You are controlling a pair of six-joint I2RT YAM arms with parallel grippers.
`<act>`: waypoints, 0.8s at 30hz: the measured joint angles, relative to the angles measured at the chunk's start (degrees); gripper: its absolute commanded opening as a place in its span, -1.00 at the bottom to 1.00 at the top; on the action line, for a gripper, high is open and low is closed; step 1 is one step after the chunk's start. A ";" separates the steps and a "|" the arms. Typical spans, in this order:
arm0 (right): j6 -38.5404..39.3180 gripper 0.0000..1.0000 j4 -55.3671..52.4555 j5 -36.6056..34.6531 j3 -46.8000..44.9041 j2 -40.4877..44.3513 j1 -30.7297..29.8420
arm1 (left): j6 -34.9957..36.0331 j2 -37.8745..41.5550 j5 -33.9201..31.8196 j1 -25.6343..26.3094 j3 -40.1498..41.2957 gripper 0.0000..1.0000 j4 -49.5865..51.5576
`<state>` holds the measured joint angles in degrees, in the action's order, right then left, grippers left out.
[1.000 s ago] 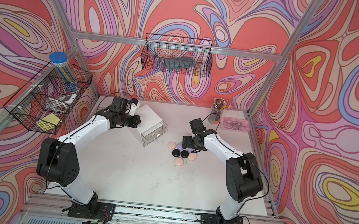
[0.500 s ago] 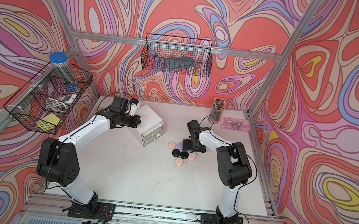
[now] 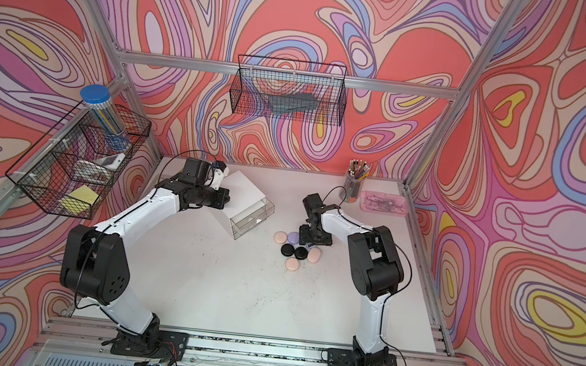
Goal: Put the bluetooth earphones in the drawer according to color
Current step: Pick up the Bluetooth earphone from the center of the board.
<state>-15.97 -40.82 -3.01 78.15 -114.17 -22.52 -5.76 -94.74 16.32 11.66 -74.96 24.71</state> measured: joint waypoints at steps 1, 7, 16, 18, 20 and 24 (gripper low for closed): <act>-0.02 0.28 0.02 0.00 0.00 0.00 0.00 | 0.00 0.00 0.00 0.00 0.00 -1.00 0.00; 0.04 0.01 0.07 0.02 0.00 0.00 0.00 | 0.00 0.00 0.00 0.00 0.00 -1.00 0.00; -0.11 -0.15 0.02 -0.61 0.00 0.17 0.00 | 0.00 -0.09 0.00 0.00 -0.09 -1.00 0.11; -0.09 -0.19 -0.20 -0.87 0.00 0.72 0.00 | 0.00 -0.11 0.00 0.00 -0.11 -1.00 0.11; 0.04 -0.22 -0.66 -0.98 0.11 1.95 0.00 | 0.00 -0.17 0.00 0.00 -0.15 -1.00 0.11; 0.81 -0.22 -2.10 -0.63 2.47 5.31 0.00 | 0.00 -0.35 0.02 0.00 -0.35 -1.00 0.15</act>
<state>-15.16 -42.92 -3.64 80.62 -108.86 -22.52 -5.76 -95.09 16.34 11.66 -75.31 24.86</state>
